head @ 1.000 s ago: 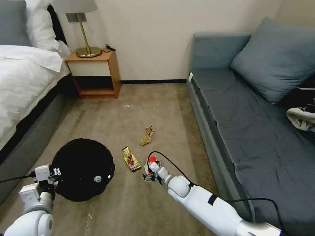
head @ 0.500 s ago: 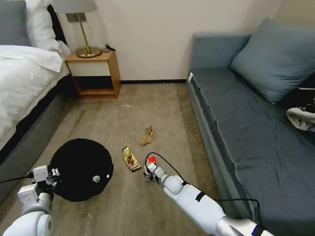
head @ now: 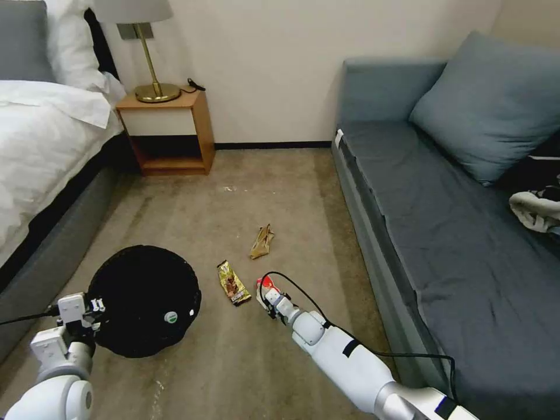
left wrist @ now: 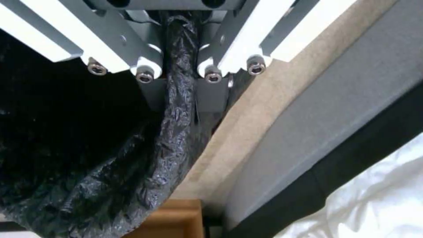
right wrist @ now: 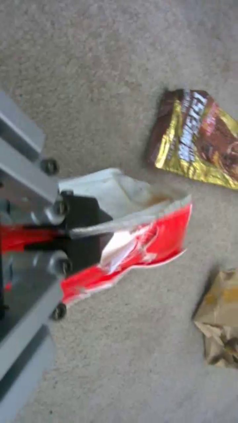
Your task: Pick up the trash bin, then pick up the garbage on the floor and place it into the trash bin.
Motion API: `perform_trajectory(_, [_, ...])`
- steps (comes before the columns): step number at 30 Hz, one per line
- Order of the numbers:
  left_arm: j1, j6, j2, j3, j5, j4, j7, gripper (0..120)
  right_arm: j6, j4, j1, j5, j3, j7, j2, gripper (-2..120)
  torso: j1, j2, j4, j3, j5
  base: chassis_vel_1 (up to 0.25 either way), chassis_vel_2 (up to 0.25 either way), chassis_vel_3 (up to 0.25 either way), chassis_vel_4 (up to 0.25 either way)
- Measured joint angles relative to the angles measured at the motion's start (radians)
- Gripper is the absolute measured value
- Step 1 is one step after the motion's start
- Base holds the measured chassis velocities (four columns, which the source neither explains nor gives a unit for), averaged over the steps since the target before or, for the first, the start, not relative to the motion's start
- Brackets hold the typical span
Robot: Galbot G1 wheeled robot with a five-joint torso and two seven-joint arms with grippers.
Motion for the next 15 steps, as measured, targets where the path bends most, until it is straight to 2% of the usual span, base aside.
perform_trajectory(1, [0.0,0.0,-0.001,0.001,0.001,0.0,0.0,5,0.001,0.011,-0.001,0.011,0.003,0.001,-0.005,0,0.0,0.0,0.0,0.0,0.0,0.0,0.0,0.0,0.0])
perform_trajectory(6, [0.005,-0.002,-0.006,0.005,0.003,-0.003,0.0,5,0.003,0.093,-0.003,0.068,0.017,0.014,-0.042,0,0.0,0.0,0.0,0.0,0.0,0.0,0.0,0.0,0.0])
perform_trajectory(9, [0.009,-0.003,-0.009,0.011,0.003,-0.006,0.0,5,0.013,0.245,-0.016,0.169,0.021,0.039,-0.101,0,0.0,0.0,0.0,0.0,0.0001,0.0,0.0,0.0,0.0])
perform_trajectory(10, [0.009,-0.003,-0.009,0.011,0.003,-0.006,0.0,5,0.013,0.245,-0.016,0.169,0.021,0.039,-0.101,0,0.0,0.0,0.0,0.0,0.0001,0.0,0.0,0.0,0.0])
perform_trajectory(13, [0.009,-0.003,-0.014,0.019,-0.001,-0.008,0.001,5,0.039,0.453,-0.03,0.326,0.02,0.047,-0.174,0,0.0,0.0,0.0,0.0,0.0001,0.0,0.0,0.0,0.0])
perform_trajectory(15, [0.008,-0.003,-0.015,0.021,-0.01,-0.008,0.001,5,0.054,0.503,-0.031,0.371,0.018,0.044,-0.191,0,0.0,0.0,-0.0001,0.0,0.0001,0.0,0.0,0.0,0.0])
